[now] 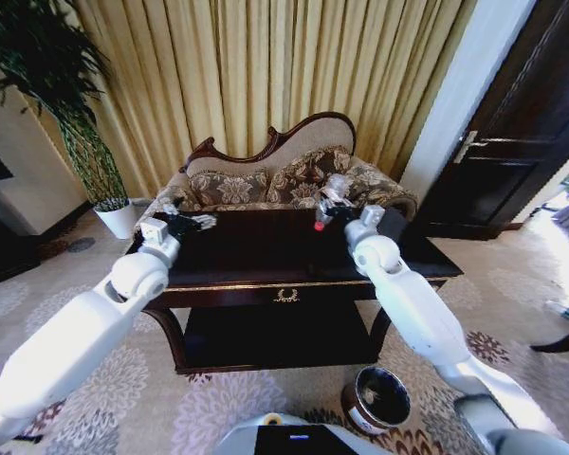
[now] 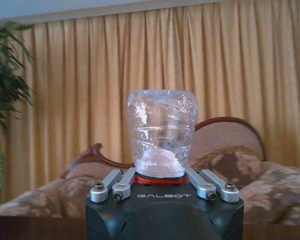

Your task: Move to the front of the table and place the trash on the table into the trash bin.

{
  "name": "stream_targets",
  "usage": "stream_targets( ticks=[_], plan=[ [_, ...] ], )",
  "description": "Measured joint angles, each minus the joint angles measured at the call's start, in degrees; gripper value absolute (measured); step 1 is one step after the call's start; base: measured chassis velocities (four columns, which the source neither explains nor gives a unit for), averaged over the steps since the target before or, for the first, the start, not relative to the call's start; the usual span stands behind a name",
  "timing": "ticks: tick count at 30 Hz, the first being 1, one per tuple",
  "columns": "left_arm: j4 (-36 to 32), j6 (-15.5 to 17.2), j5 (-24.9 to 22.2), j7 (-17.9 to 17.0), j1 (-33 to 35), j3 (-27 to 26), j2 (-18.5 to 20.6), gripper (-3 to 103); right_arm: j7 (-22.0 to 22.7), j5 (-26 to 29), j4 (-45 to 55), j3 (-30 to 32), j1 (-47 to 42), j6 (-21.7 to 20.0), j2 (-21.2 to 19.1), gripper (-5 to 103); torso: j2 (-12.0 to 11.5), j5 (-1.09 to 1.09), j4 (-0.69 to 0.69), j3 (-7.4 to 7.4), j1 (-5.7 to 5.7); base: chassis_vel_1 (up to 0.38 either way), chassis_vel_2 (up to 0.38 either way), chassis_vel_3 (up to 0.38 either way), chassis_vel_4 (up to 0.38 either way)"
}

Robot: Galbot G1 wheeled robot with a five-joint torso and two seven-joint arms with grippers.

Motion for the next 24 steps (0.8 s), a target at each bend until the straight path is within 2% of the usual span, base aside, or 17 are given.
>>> stream_targets(
  ticks=[3,5,7,9,10,11,12,15,22,24],
  plan=[
    [1.5,1.5,-1.3,0.7,2.3,-4.2,0.3,100,-0.4,-2.0,0.8,1.4,-2.7,1.3,-2.0,25,0.0,-0.01,0.00,0.00,0.00,0.000,0.000,0.000,0.000],
    [3.0,1.4,-1.8,2.4,4.6,-7.3,0.7,100,-0.8,-3.1,1.3,2.9,-4.7,2.1,-3.3,25,0.0,-0.01,0.01,0.00,0.00,0.000,0.000,0.000,0.000],
    [3.4,1.3,-2.1,3.0,5.2,-8.1,0.8,100,-0.8,-3.2,1.4,3.4,-5.3,2.2,-3.6,25,0.0,-0.01,0.01,0.00,0.00,0.000,0.000,0.000,0.000],
    [5.3,0.1,-3.4,7.3,8.3,-12.3,1.4,100,-1.2,-3.4,2.0,5.5,-7.4,2.6,-4.9,25,0.0,-0.02,0.01,0.00,0.00,0.000,0.000,0.000,0.000],
    [5.3,0.1,-3.4,7.3,8.3,-12.3,1.4,100,-1.2,-3.4,2.0,5.5,-7.4,2.6,-4.9,25,0.0,-0.02,0.01,0.00,0.00,0.000,0.000,0.000,0.000],
    [6.7,-0.5,-4.2,10.4,10.1,-15.4,1.9,100,-1.3,-3.3,2.5,6.9,-8.7,2.7,-5.6,25,0.0,-0.01,0.01,0.00,0.00,0.000,0.000,0.000,0.000],
    [8.6,-0.7,-7.8,13.4,12.2,-20.6,2.7,100,-1.4,-2.2,4.2,9.5,-11.3,2.7,-7.1,25,0.0,-0.01,0.01,0.00,0.00,0.000,0.000,0.000,0.000],
    [9.3,0.2,-11.2,15.9,14.6,-25.1,3.4,100,-1.4,-1.4,6.3,11.6,-14.0,2.6,-8.2,25,0.0,-0.01,0.01,0.00,0.00,0.000,0.000,0.000,0.000],
    [9.4,0.8,-12.0,18.1,18.4,-28.8,3.6,100,-1.1,-0.3,10.1,13.7,-18.0,1.8,-9.5,25,0.0,0.00,-0.01,0.00,0.00,0.000,0.000,0.000,0.000],
    [8.3,1.0,-11.9,18.6,21.6,-31.2,2.9,100,-0.5,0.2,11.8,14.4,-19.2,1.5,-9.8,25,0.0,-0.02,0.01,0.00,0.00,0.000,0.000,0.000,0.000]
  ],
)
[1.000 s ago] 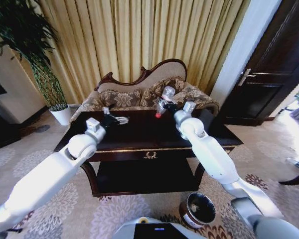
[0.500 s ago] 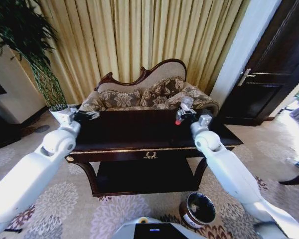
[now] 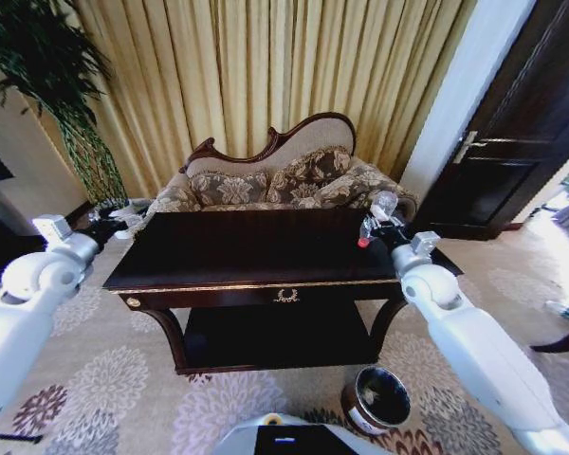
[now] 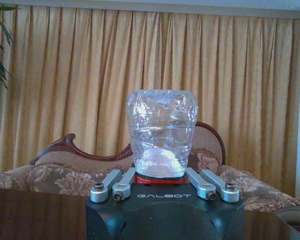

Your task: Move to the front of the table and place the trash on the table into the trash bin.

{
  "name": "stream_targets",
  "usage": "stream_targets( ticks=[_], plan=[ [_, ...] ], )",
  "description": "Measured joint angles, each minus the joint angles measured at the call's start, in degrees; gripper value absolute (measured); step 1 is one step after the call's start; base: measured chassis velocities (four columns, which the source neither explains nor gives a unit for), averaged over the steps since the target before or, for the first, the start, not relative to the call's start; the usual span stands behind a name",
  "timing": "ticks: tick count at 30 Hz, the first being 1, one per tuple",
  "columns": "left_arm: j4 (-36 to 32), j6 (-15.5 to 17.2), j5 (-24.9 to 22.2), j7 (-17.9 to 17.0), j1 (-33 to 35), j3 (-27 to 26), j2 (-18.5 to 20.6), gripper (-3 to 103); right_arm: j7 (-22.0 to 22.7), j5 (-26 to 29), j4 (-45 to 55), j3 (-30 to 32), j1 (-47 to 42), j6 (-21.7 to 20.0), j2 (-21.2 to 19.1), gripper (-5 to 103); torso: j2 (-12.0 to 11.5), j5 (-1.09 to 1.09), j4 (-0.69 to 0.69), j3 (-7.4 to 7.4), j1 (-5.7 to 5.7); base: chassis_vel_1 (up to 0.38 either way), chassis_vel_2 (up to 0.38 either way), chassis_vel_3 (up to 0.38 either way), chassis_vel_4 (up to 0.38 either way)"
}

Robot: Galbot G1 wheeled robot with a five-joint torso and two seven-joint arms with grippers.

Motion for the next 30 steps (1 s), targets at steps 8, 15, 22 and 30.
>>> stream_targets(
  ticks=[8,15,22,30],
  plan=[
    [-2.4,0.1,0.0,0.2,4.5,-3.1,-0.3,100,1.0,0.1,1.6,-0.1,-0.9,-0.4,0.3,25,0.0,0.01,0.00,0.01,0.01,0.026,-0.033,-0.037,0.021],
    [-2.8,0.2,0.1,0.2,5.6,-3.8,-0.1,100,1.5,-0.1,2.4,-0.5,-1.2,-0.5,1.0,25,0.0,0.01,0.00,0.00,0.00,0.132,-0.110,-0.111,0.132],
    [-3.6,0.3,0.1,0.2,5.5,-3.5,-0.5,100,1.4,-0.6,2.5,-0.1,-1.9,-0.5,1.6,25,0.0,0.01,0.00,-0.01,-0.01,0.162,-0.141,-0.167,0.155],
    [-4.0,0.3,0.2,0.0,5.1,-3.2,-0.6,100,1.4,-1.3,2.3,-0.2,-2.3,-0.4,2.6,25,0.0,0.02,0.00,0.00,0.00,0.148,-0.149,-0.144,0.148]
  ],
)
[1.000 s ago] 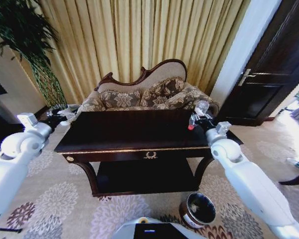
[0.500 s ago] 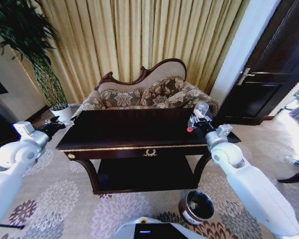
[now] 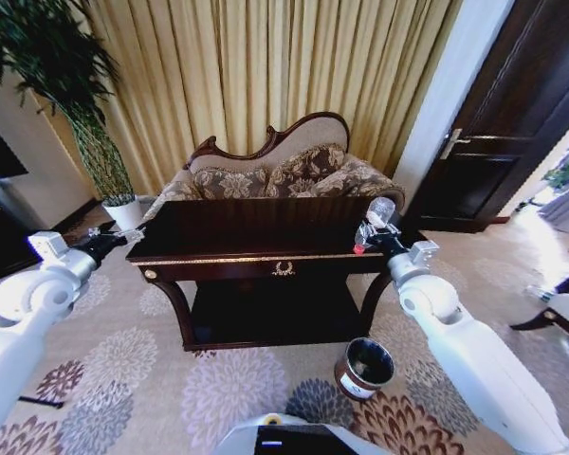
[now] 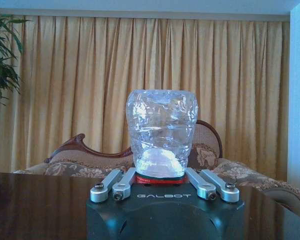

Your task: Move to the front of the table and place the trash on the table into the trash bin.

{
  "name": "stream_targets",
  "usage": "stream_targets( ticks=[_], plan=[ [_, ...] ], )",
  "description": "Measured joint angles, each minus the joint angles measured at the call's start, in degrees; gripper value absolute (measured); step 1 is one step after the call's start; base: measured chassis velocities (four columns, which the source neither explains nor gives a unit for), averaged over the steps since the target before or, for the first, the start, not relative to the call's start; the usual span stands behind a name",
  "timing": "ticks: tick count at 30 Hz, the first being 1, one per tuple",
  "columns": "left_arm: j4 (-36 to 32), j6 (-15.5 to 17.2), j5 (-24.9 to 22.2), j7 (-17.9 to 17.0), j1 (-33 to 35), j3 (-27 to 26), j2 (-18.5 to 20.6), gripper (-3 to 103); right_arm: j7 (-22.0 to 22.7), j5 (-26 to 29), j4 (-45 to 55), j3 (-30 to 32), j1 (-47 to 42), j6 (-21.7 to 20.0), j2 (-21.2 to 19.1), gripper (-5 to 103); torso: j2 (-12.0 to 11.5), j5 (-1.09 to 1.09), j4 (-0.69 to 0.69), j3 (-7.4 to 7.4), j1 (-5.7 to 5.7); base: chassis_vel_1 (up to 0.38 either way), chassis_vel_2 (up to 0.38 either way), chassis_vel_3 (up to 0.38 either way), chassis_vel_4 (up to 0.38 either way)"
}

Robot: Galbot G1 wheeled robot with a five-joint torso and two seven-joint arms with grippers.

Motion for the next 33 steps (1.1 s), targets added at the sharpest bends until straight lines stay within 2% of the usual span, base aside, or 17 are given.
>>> stream_targets(
  ticks=[12,17,24,25,28,31,33],
  plan=[
    [-1.0,0.1,0.3,-0.3,0.4,0.3,-0.8,100,-0.4,-1.4,-1.4,-0.6,-0.6,0.9,1.6,25,0.0,0.00,0.01,-0.02,-0.03,0.159,-0.160,-0.170,0.157],
    [-1.3,0.1,0.5,-0.4,0.3,0.7,-1.1,100,-2.1,-4.9,-4.8,-0.4,-2.3,1.7,3.5,25,0.0,0.00,0.01,-0.02,-0.04,0.032,-0.020,-0.031,0.033],
    [-1.4,0.0,0.5,-0.4,-0.1,1.0,-1.4,100,-4.1,-12.5,-17.3,-0.5,-4.0,6.4,8.2,25,0.0,0.00,0.00,0.02,0.05,0.000,0.000,0.000,0.000],
    [-1.4,0.0,0.5,-0.4,-0.1,1.0,-1.4,100,-4.1,-12.5,-17.3,-0.5,-4.0,6.4,8.2,25,0.0,0.00,0.00,0.02,0.05,0.000,0.000,0.000,0.000],
    [-1.8,0.0,0.4,-0.3,0.6,0.5,-1.5,100,-4.9,-15.6,-26.2,0.1,-3.2,9.8,10.1,25,0.0,0.00,0.01,-0.01,-0.01,0.000,0.000,0.000,0.000],
    [-2.0,-0.1,0.3,-0.3,0.8,0.2,-1.5,100,-5.2,-16.3,-29.6,0.4,-2.8,10.9,10.7,25,0.0,0.01,0.01,-0.01,-0.02,0.000,0.000,0.000,0.000],
    [-2.1,-0.1,0.3,-0.3,1.1,-0.1,-1.5,100,-6.0,-18.1,-35.3,1.2,-2.0,12.8,11.8,25,0.0,0.00,0.00,-0.01,-0.01,0.000,0.000,0.000,0.000]
  ],
)
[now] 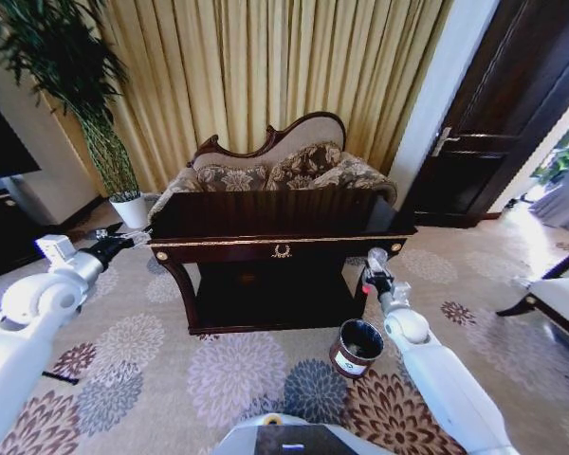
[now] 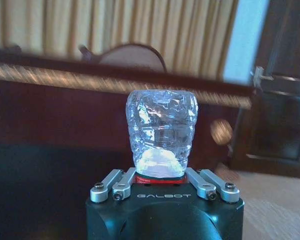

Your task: Move to the front of the table and place the trash on the table into the trash bin.

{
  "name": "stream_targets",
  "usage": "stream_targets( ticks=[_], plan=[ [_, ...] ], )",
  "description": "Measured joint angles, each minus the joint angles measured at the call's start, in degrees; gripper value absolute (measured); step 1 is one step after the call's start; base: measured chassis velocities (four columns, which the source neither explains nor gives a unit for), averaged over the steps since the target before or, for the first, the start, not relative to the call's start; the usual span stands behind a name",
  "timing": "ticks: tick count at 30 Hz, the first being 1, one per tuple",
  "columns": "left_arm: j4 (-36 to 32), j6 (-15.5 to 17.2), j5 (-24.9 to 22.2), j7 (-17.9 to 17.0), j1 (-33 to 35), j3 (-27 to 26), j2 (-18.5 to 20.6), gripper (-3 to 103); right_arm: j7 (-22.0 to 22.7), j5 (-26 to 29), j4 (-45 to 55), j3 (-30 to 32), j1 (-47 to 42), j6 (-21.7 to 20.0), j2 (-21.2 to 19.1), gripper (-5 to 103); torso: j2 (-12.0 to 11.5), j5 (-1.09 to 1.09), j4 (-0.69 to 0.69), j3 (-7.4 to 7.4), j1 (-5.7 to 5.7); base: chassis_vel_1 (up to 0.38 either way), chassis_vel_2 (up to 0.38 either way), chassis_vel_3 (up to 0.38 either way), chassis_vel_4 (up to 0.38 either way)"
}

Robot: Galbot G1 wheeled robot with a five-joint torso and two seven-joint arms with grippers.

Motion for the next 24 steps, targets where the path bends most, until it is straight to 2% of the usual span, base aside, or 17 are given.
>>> stream_targets(
  ticks=[2,6,16,17,19,22,23,24],
  plan=[
    [0.0,0.0,0.0,0.0,0.1,-0.1,0.0,100,-0.4,-0.8,-1.9,0.3,0.3,0.9,0.5,25,0.0,0.00,0.00,0.00,0.01,0.000,0.000,0.000,0.000],
    [-0.4,-0.1,-0.1,0.0,0.3,-0.2,0.0,100,-1.5,-4.1,-12.2,2.1,1.7,5.3,3.6,25,0.0,0.00,0.00,0.01,0.02,0.000,0.000,0.000,0.000],
    [-0.8,-0.4,-0.3,-1.0,-0.7,1.0,0.4,100,-1.3,-7.4,-23.6,3.3,3.9,9.7,7.8,25,0.0,0.00,0.00,0.01,0.02,0.000,0.000,0.000,0.000],
    [-0.8,-0.4,-0.4,-1.0,-0.8,1.1,0.5,100,-1.1,-7.5,-23.8,3.3,3.9,9.8,8.3,31,0.0,0.00,0.00,0.01,0.02,0.000,0.000,0.000,0.000],
    [-0.8,-0.4,-0.4,-1.0,-0.8,1.1,0.6,100,-1.1,-7.5,-23.8,3.3,3.9,9.9,8.4,31,0.0,0.00,0.00,0.01,0.02,0.000,0.000,0.000,0.000],
    [-0.9,-0.4,-0.5,-1.0,-1.3,1.6,0.5,100,-0.6,-7.9,-24.0,3.3,4.5,10.5,9.5,47,0.0,0.00,0.00,0.00,0.01,0.000,0.000,0.000,0.000],
    [-0.9,-0.4,-0.5,-1.0,-1.3,1.6,0.5,100,-0.6,-7.9,-24.0,3.3,4.5,10.5,9.5,47,0.0,0.00,0.00,0.00,0.01,0.000,0.000,0.000,0.000],
    [-0.9,-0.4,-0.5,-1.0,-1.4,1.7,0.4,100,-0.4,-8.0,-24.2,3.2,4.7,10.6,9.7,52,0.0,-0.01,0.00,0.00,0.01,0.000,0.000,0.000,0.000]
  ],
)
